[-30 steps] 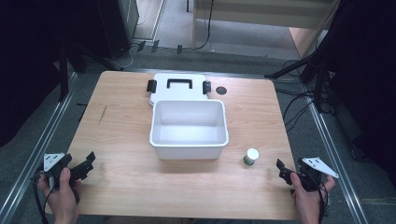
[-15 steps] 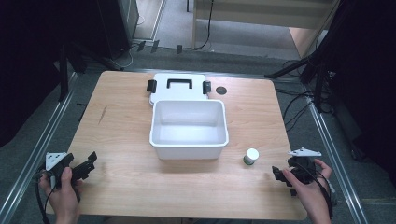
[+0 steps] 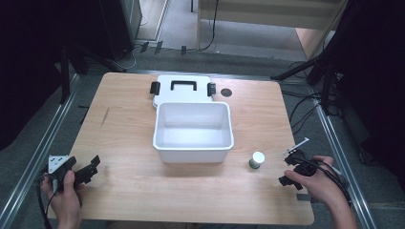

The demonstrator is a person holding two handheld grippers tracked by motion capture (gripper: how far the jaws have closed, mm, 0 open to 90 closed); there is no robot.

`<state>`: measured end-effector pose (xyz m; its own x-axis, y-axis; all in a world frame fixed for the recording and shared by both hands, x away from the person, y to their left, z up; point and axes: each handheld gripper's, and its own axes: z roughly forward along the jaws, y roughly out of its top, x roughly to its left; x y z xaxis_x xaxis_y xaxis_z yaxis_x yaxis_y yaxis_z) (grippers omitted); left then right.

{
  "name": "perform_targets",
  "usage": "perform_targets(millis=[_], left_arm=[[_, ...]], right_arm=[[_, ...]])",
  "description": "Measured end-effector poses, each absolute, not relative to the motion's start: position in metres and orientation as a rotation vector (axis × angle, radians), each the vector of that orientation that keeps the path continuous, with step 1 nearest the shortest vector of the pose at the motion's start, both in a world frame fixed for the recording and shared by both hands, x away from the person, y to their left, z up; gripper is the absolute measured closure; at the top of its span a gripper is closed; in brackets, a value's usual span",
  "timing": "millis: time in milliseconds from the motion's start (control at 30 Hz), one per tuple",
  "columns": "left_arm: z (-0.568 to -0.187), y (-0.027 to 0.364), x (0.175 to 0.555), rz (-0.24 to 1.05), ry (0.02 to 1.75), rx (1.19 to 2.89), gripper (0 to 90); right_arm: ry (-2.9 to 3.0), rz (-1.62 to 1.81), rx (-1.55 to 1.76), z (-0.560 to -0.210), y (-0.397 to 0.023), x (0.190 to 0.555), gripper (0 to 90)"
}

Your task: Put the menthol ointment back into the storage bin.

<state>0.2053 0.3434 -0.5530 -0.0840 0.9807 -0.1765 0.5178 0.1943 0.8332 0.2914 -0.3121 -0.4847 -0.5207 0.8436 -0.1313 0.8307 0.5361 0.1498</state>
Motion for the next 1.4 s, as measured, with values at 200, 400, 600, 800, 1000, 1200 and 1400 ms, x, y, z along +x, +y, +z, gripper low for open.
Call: perform_targets(millis=[200,400,600,800,1000,1200,1400], left_arm=[[-0.553,0.343,0.206,0.767,1.713,1.427,14.6],[-0.553,0.343,0.207,0.765,1.711,1.438,14.6],[-0.553,0.343,0.207,0.765,1.709,1.439,14.6],[-0.553,0.343,0.207,0.760,1.709,1.450,14.6],[-0.553,0.342,0.208,0.757,1.707,1.460,14.6],[-0.553,0.342,0.207,0.750,1.708,1.465,14.6],[-0.553,0.342,0.207,0.748,1.708,1.464,14.6]], right_arm=[[2.693,0.015,1.360,-0.482,-0.285,0.299,13.5],[2.721,0.025,1.328,-0.476,-0.264,0.311,18.4],[2.757,0.024,1.310,-0.480,-0.241,0.320,18.1],[2.753,0.044,1.315,-0.477,-0.227,0.330,18.7],[2.733,0.061,1.359,-0.480,-0.221,0.342,22.7],[2.768,0.088,1.360,-0.485,-0.217,0.350,36.3],[2.782,0.089,1.361,-0.482,-0.215,0.353,50.6]])
